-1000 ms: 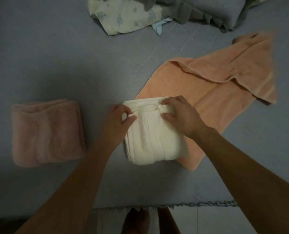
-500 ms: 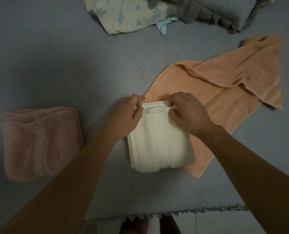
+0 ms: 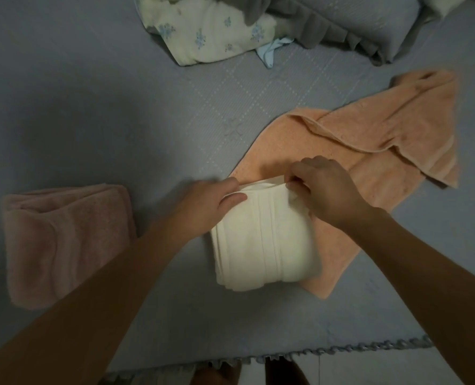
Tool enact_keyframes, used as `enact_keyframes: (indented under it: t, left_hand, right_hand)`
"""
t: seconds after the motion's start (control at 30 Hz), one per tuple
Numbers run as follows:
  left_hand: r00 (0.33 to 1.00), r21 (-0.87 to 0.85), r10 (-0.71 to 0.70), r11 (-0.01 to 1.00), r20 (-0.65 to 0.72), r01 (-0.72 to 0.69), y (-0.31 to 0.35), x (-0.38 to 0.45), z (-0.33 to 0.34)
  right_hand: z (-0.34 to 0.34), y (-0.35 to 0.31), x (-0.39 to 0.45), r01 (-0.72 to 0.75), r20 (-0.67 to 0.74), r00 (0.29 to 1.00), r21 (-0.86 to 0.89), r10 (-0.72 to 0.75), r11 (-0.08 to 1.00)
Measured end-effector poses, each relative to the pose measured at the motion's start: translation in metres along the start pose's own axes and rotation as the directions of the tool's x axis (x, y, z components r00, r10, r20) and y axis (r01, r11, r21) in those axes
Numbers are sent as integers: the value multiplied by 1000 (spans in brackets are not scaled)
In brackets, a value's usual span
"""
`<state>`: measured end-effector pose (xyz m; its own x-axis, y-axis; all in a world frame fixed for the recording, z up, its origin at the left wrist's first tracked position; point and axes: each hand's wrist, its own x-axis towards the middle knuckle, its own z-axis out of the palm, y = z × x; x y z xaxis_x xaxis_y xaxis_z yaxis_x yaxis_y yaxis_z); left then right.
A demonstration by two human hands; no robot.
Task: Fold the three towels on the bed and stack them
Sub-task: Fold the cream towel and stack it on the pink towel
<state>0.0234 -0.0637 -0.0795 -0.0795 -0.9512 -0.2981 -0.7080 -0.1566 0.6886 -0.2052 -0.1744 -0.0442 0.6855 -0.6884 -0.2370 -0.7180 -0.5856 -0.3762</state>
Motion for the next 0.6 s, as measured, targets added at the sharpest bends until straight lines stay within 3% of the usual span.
enact_keyframes:
  t: [0.13, 0.23, 0.3, 0.37, 0.4, 0.47, 0.53, 0.6]
  left_hand:
    - [971, 213, -197, 951, -134, 223, 2, 11, 22]
    - [903, 213, -331, 895, -274, 392, 10, 10, 29]
    - [865, 184, -310, 896, -395, 405, 22, 4, 31]
    - [854, 116, -177, 957, -490, 265, 42, -4, 36]
    - [862, 101, -96, 981, -497, 167, 54, -10, 43]
    - [926, 145, -10, 987, -377, 70, 73, -26, 66]
    - [973, 280, -39, 954, -227, 104, 71, -42, 89]
    - [979, 377, -101, 912, -176, 162, 45, -49, 104]
  right_hand:
    - [28, -12, 13, -248, -5, 968, -114, 249, 962]
    - [43, -19, 18, -366, -58, 930, -85, 362, 927]
    - [49, -26, 12, -390, -124, 916, -46, 382, 920]
    - [51, -36, 2, -340, -205, 919, 18, 336, 940]
    - [53, -41, -4, -294, -222, 929, 37, 295, 955]
    - [60, -45, -15, -215, -177, 959, 60, 222, 975]
    - [68, -37, -22, -165, -109, 980, 52, 169, 985]
    - [79, -21, -26, -101, -58, 993, 6, 101, 995]
